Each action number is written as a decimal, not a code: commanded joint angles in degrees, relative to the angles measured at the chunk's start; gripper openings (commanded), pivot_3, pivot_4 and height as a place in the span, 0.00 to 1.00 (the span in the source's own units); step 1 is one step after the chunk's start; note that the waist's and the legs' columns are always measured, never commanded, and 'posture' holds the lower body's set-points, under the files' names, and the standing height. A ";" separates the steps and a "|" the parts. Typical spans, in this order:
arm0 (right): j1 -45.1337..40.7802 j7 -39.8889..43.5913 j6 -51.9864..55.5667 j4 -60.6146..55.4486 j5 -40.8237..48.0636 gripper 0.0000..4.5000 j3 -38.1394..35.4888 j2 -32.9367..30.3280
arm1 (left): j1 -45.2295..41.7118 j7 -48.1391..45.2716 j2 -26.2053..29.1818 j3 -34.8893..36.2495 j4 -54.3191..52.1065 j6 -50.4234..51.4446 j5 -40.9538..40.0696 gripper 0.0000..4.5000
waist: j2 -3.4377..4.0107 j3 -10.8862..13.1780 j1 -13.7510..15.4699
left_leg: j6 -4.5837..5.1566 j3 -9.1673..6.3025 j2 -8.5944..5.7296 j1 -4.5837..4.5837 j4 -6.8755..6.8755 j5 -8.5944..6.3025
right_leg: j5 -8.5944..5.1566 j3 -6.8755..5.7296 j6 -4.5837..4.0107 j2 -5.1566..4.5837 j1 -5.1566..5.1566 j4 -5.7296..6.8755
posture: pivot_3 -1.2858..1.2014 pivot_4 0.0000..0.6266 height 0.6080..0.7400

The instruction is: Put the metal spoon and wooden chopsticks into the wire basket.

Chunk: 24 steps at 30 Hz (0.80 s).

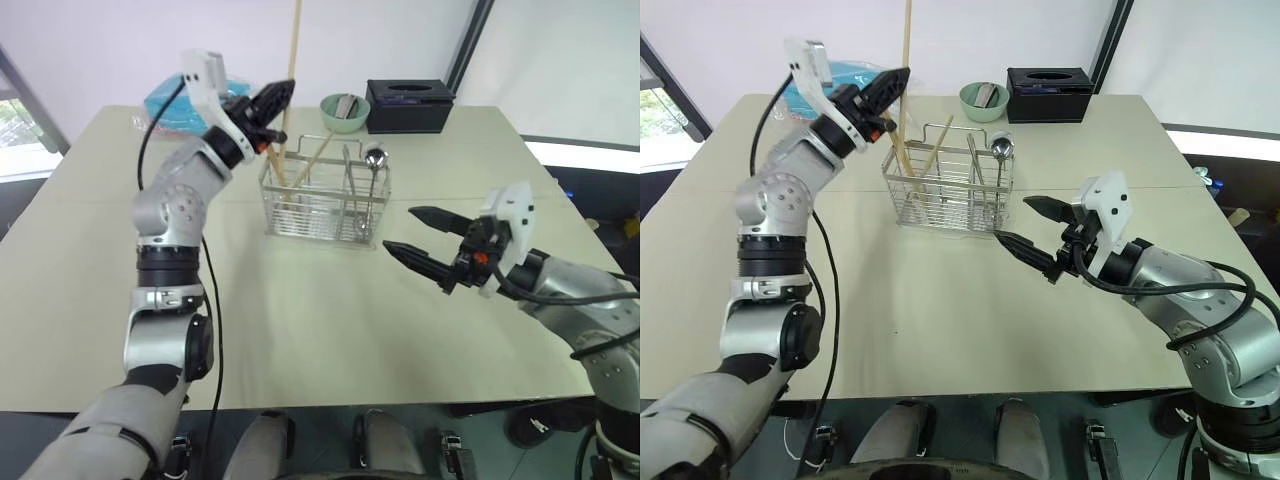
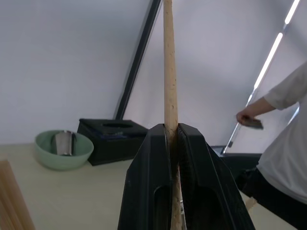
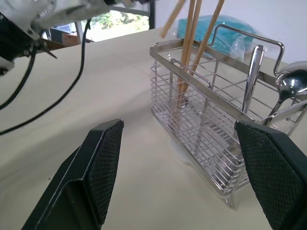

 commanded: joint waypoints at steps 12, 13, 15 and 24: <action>-1.27 -2.11 1.73 -2.15 3.61 0.85 -3.25 -1.42 | 3.23 -0.65 -4.10 -3.21 2.06 -14.77 8.69 0.18 | 0.00 0.00 0.10 | 0.01 0.00 -0.02 -0.01 0.00 0.00 | 0.00 -0.01 0.00 -0.02 0.03 -0.04 | 0.52 0.24 0.35; -1.17 -2.22 1.79 -2.22 3.75 0.85 -3.37 -1.46 | 3.29 -0.58 -4.23 -3.16 1.98 -14.86 8.73 0.25 | 0.00 0.00 0.09 | 0.01 0.00 -0.02 -0.01 0.00 0.00 | 0.00 -0.01 0.00 -0.02 0.03 -0.04 | 0.52 0.24 0.35; -1.09 -2.36 1.88 -2.27 3.97 0.85 -3.49 -1.55 | 3.31 -0.30 -4.45 -2.95 1.77 -14.87 8.58 0.47 | 0.00 0.00 0.08 | 0.01 0.00 -0.02 -0.01 0.00 -0.01 | 0.00 -0.01 0.00 -0.02 0.04 -0.04 | 0.52 0.24 0.35; -2.06 -1.71 1.62 -0.93 3.75 0.85 -3.27 -2.21 | 3.55 2.02 -3.65 -0.58 -0.56 -12.55 7.09 0.99 | 0.01 0.00 0.04 | 0.01 0.00 -0.02 -0.01 0.00 -0.01 | 0.00 -0.01 0.01 0.00 0.03 -0.04 | 0.52 0.24 0.35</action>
